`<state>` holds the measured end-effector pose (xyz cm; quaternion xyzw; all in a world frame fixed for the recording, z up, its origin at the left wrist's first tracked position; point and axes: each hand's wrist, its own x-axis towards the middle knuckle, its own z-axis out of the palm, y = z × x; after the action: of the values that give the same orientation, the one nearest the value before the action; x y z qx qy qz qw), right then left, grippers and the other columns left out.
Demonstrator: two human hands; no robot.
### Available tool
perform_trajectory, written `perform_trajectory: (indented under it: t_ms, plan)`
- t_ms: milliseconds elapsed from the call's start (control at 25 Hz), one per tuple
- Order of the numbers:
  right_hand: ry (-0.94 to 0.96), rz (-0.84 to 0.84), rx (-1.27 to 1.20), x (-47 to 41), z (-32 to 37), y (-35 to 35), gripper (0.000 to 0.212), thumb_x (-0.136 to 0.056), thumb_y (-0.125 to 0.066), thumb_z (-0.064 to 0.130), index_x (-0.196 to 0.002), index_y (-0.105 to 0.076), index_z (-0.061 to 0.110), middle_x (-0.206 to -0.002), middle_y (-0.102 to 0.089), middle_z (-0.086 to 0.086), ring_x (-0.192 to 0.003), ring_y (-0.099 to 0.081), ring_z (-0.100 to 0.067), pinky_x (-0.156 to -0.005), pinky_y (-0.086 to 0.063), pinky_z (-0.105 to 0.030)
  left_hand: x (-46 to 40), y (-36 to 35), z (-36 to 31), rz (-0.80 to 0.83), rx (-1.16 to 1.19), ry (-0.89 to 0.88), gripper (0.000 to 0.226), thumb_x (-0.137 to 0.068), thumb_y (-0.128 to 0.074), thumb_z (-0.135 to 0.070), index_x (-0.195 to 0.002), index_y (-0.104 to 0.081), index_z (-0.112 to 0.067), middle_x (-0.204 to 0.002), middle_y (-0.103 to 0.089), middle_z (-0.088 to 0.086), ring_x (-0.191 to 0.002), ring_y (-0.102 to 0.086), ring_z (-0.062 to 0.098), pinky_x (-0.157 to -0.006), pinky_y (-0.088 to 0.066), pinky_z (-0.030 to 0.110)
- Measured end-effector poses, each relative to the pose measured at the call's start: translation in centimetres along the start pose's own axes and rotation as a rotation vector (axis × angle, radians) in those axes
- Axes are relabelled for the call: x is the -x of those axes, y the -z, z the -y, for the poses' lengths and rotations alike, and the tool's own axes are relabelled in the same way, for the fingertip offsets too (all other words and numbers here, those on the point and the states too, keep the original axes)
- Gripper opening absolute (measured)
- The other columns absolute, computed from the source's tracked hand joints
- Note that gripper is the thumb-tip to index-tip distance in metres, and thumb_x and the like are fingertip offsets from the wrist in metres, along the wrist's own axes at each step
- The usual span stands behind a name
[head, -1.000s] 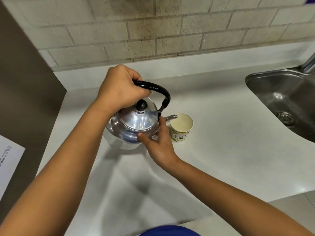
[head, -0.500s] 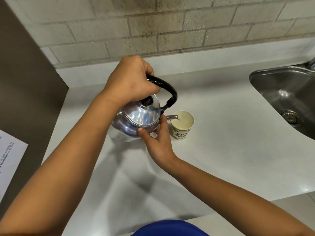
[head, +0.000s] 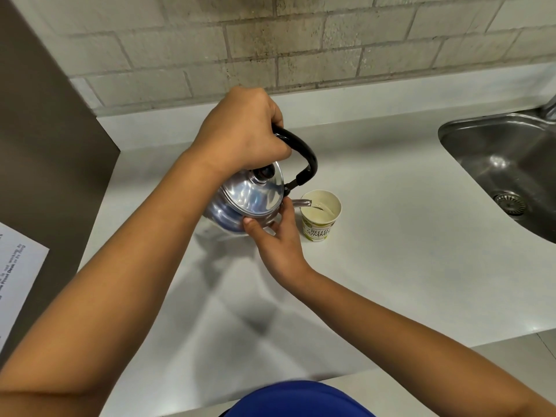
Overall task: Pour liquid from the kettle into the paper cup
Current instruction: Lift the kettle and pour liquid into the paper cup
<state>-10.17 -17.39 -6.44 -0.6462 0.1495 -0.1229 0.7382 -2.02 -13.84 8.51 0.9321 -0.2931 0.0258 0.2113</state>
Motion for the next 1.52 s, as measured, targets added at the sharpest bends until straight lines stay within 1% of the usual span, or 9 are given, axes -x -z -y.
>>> perform_trajectory:
  t_ms: [80, 240, 400, 640, 840, 1040, 1160, 1280, 1520]
  plan:
    - [0.003, -0.007, -0.001, -0.09, 0.02, 0.03, 0.065, -0.08, -0.066, 0.009, -0.135, -0.033, 0.016, -0.135, -0.052, -0.009, -0.118, -0.055, -0.019, -0.104, -0.044, -0.035, -0.1, -0.03, -0.06, 0.004, -0.004, -0.004, 0.025, -0.063, -0.068, -0.021, -0.047, -0.05, -0.027, -0.048, -0.047, -0.004, -0.045, -0.044, 0.012, -0.042, -0.029, 0.019]
    - [0.001, -0.014, 0.008, -0.24, 0.0, 0.16, 0.063, -0.08, -0.066, 0.01, -0.134, -0.034, 0.016, -0.133, -0.054, -0.008, -0.116, -0.056, -0.018, -0.103, -0.045, -0.035, -0.19, -0.13, -0.11, 0.007, -0.012, -0.011, 0.019, -0.063, -0.068, -0.021, -0.051, -0.054, -0.026, -0.048, -0.047, -0.003, -0.044, -0.044, 0.012, -0.042, -0.03, 0.019]
    - [0.003, -0.013, 0.006, -0.28, 0.03, 0.12, 0.062, -0.08, -0.066, 0.008, -0.133, -0.034, 0.016, -0.132, -0.055, -0.008, -0.116, -0.056, -0.02, -0.104, -0.045, -0.039, -0.18, -0.09, -0.16, 0.002, -0.023, -0.017, 0.013, -0.063, -0.068, -0.021, -0.056, -0.058, -0.023, -0.049, -0.047, -0.003, -0.045, -0.045, 0.013, -0.042, -0.03, 0.019]
    - [-0.008, -0.007, 0.022, -0.43, 0.13, 0.09, 0.064, -0.08, -0.066, 0.01, -0.134, -0.033, 0.016, -0.134, -0.053, -0.01, -0.118, -0.055, -0.021, -0.106, -0.044, -0.042, -0.18, 0.33, -0.28, -0.007, -0.026, -0.028, 0.021, -0.063, -0.067, -0.02, -0.05, -0.053, -0.026, -0.048, -0.047, -0.002, -0.045, -0.046, 0.013, -0.042, -0.032, 0.019]
    - [-0.014, -0.004, 0.019, -0.51, 0.09, -0.04, 0.066, -0.079, -0.067, 0.012, -0.135, -0.032, 0.017, -0.135, -0.052, -0.012, -0.12, -0.054, -0.024, -0.107, -0.041, -0.047, -0.19, 0.53, -0.36, -0.01, -0.037, -0.037, 0.013, -0.063, -0.067, -0.019, -0.057, -0.057, -0.024, -0.049, -0.047, -0.003, -0.045, -0.046, 0.012, -0.042, -0.033, 0.019]
    - [-0.018, -0.002, 0.027, -0.56, 0.16, -0.17, 0.074, -0.07, -0.066, 0.024, -0.135, -0.032, 0.019, -0.135, -0.051, -0.012, -0.12, -0.054, -0.024, -0.107, -0.041, -0.046, -0.16, 0.66, -0.38, -0.003, -0.039, -0.037, 0.02, -0.063, -0.067, -0.019, -0.05, -0.053, -0.026, -0.05, -0.048, -0.002, -0.046, -0.046, 0.013, -0.043, -0.033, 0.02]
    - [-0.022, 0.003, 0.023, -0.66, -0.01, -0.11, 0.07, -0.076, -0.067, 0.016, -0.136, -0.031, 0.017, -0.137, -0.05, -0.013, -0.121, -0.054, -0.026, -0.108, -0.04, -0.048, -0.22, 0.67, -0.37, -0.007, -0.047, -0.035, 0.01, -0.063, -0.066, -0.019, -0.055, -0.059, -0.021, -0.05, -0.049, 0.0, -0.047, -0.047, 0.015, -0.043, -0.035, 0.02]
    - [-0.029, 0.006, 0.021, -0.7, -0.16, -0.02, 0.069, -0.079, -0.067, 0.013, -0.137, -0.03, 0.017, -0.137, -0.049, -0.014, -0.122, -0.053, -0.027, -0.108, -0.04, -0.048, -0.27, 0.65, -0.37, -0.012, -0.057, -0.043, 0.008, -0.062, -0.066, -0.019, -0.057, -0.061, -0.02, -0.05, -0.049, 0.0, -0.047, -0.046, 0.015, -0.043, -0.033, 0.02]
    - [-0.02, 0.011, 0.015, -0.69, -0.06, -0.15, 0.076, -0.07, -0.065, 0.024, -0.137, -0.03, 0.017, -0.137, -0.05, -0.014, -0.123, -0.052, -0.027, -0.109, -0.039, -0.048, -0.29, 0.53, -0.46, -0.009, -0.06, -0.045, 0.005, -0.063, -0.066, -0.019, -0.06, -0.063, -0.02, -0.051, -0.049, -0.001, -0.048, -0.046, 0.013, -0.042, -0.031, 0.02]
